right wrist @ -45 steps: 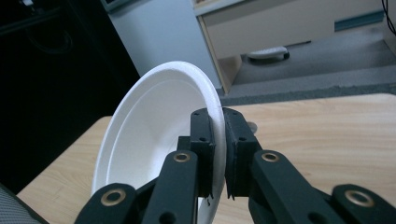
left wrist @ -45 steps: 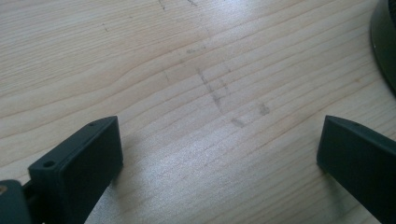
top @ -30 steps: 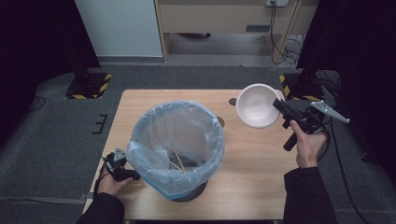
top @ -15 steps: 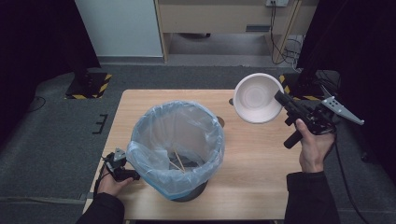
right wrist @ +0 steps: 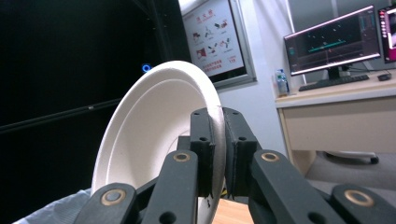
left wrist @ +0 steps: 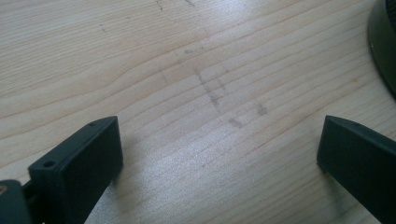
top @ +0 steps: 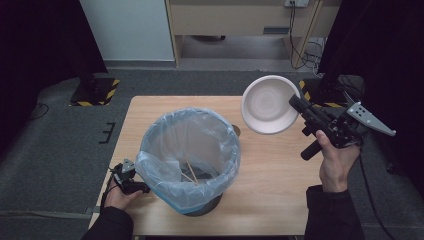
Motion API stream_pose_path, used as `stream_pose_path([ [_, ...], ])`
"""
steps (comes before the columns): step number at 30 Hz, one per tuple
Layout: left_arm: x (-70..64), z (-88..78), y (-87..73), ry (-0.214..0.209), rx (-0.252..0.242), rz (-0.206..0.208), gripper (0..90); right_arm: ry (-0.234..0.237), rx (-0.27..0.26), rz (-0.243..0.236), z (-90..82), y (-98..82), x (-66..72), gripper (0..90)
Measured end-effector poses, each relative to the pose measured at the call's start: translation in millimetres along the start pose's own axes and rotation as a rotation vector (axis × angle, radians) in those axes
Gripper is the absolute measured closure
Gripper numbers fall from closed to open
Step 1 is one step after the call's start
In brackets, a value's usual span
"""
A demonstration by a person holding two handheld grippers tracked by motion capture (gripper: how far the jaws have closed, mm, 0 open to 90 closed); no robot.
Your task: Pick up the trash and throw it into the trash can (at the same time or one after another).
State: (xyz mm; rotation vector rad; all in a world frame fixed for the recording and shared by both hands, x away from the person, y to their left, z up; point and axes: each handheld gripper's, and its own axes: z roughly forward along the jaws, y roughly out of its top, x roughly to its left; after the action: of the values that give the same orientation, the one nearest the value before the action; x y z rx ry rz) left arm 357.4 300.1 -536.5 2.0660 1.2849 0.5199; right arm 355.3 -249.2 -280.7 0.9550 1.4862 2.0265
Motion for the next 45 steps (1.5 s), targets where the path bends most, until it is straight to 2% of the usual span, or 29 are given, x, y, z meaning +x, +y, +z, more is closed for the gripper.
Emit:
stream_pose_path([
  [5,0.0,0.1,0.0,0.000,-0.001,0.000,0.0,0.033,-0.009,-0.003,1.5,2.2,9.8,84.1],
  [10,0.0,0.0,0.0,0.000,0.000,0.000,0.0,0.089,-0.007,-0.017,7.5,2.9,27.1,84.1],
  [16,0.0,0.0,0.0,0.000,0.000,0.000,0.0,0.124,0.001,-0.029,14.0,1.9,42.2,84.1],
  [18,0.0,0.0,0.0,0.000,0.000,0.000,0.0,0.147,0.023,-0.042,21.1,-2.0,53.0,84.2],
  [20,0.0,0.0,0.0,0.001,0.000,0.000,0.0,0.155,0.030,-0.044,24.0,-3.5,55.8,84.1],
  [28,0.0,0.0,0.0,0.000,0.000,0.000,0.0,0.221,0.087,-0.044,54.1,-19.4,80.9,84.1],
  [35,0.0,0.0,0.0,0.000,0.000,0.000,0.0,0.254,0.132,-0.051,68.7,-30.4,93.3,84.0],
  [39,0.0,0.0,0.0,0.000,0.000,0.000,0.0,0.274,0.196,-0.065,74.3,-40.5,96.7,82.8],
  [42,0.0,0.0,0.0,0.000,-0.001,0.000,0.0,0.308,0.243,-0.070,76.6,-44.4,96.6,71.3],
  [45,0.0,0.0,0.0,0.000,-0.001,0.000,0.0,0.297,0.237,-0.080,74.2,-40.9,94.4,67.4],
])
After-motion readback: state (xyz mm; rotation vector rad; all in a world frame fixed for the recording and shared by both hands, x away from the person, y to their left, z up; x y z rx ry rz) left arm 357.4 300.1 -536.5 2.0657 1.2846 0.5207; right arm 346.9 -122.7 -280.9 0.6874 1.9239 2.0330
